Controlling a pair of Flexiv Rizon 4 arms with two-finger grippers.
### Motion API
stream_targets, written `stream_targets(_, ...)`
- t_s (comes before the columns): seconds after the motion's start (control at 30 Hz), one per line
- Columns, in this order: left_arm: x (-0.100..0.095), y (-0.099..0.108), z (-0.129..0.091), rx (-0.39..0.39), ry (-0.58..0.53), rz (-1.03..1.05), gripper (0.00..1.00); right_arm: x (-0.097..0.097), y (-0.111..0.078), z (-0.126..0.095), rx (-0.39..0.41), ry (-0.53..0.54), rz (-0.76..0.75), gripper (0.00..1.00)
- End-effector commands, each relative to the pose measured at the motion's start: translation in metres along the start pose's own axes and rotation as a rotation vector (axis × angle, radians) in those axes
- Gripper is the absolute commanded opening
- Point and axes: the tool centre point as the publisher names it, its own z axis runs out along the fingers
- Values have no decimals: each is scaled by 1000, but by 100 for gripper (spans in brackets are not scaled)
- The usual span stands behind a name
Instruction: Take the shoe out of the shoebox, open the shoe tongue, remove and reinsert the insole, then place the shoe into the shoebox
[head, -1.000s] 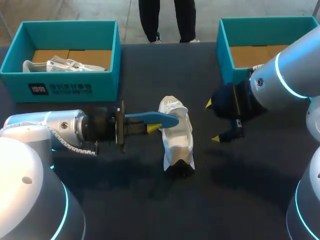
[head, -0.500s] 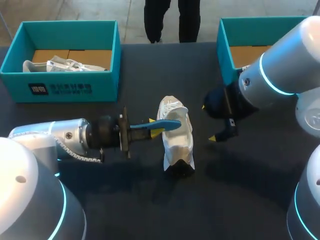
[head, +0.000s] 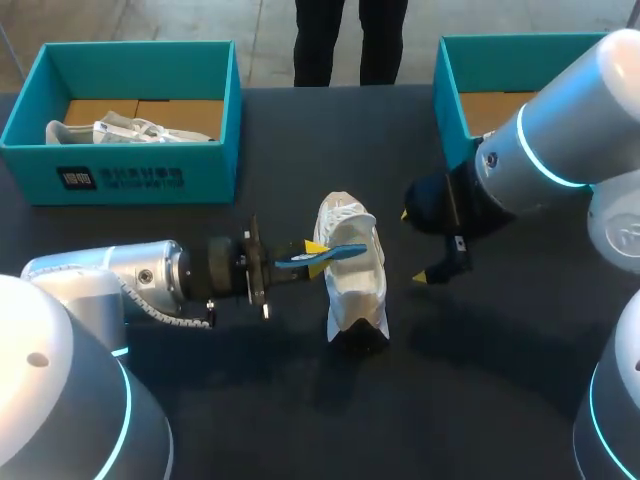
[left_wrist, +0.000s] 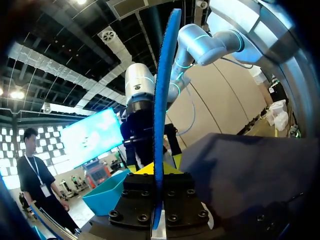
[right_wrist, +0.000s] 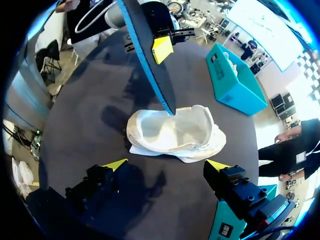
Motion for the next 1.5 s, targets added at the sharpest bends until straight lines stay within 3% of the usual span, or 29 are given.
stream_targets(0.03, 4, 0, 2, -12, -15, 5, 0, -2, 2, 8, -23, 2, -1, 100)
stream_targets(0.53, -2, 14, 5, -13, -1, 28, 0, -10, 4, 21, 0, 20, 22, 100)
stream_targets(0.97, -6, 27, 7, -43, 22, 50, 0, -4, -4, 29, 13, 41, 61, 100)
stream_targets(1.5, -2, 35, 18, -46, 45, 45, 0, -3, -9, 22, 20, 12, 71, 100)
